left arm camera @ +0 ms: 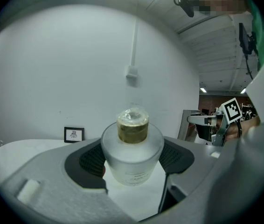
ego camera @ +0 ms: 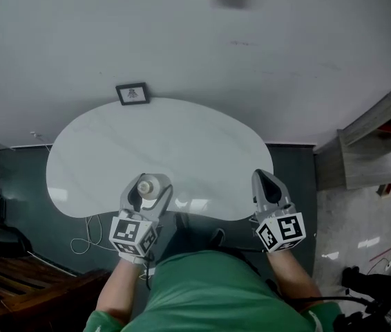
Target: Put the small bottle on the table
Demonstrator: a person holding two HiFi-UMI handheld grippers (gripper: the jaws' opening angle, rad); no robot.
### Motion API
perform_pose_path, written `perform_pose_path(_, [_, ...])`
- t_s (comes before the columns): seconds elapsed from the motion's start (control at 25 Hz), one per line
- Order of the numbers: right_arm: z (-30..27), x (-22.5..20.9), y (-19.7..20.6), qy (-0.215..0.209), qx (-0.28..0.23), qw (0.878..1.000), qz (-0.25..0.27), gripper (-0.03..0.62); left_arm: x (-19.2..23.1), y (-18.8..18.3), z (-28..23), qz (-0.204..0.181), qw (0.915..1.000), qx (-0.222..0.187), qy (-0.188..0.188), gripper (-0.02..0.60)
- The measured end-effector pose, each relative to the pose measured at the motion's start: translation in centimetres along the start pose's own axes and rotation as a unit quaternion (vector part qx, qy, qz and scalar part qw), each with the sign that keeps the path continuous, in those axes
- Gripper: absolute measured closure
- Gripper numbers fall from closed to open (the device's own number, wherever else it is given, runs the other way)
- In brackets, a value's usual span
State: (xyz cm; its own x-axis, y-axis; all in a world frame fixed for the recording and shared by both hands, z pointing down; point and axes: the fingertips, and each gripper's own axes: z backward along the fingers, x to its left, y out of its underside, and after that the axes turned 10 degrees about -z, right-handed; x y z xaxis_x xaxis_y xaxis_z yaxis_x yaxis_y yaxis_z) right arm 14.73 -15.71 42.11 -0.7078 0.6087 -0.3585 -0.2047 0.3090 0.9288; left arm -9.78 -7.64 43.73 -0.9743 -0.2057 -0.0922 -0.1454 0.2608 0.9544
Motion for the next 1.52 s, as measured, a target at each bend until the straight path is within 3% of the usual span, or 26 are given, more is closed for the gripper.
perform_pose_path(0.64, [-2.7,-1.8,-1.0,0.116,-0.016,0.993,0.001,0.592,4.2,0.3,-10.4,-0.046,0.9933,0.004,0.105,0.238])
perform_pose_path(1.52, [1.1,-2.4,0.7,0.277,0.001,0.961,-0.004,0.592,6.0,9.5,-27.1,-0.098,0.9725,0.077,0.197,0.238])
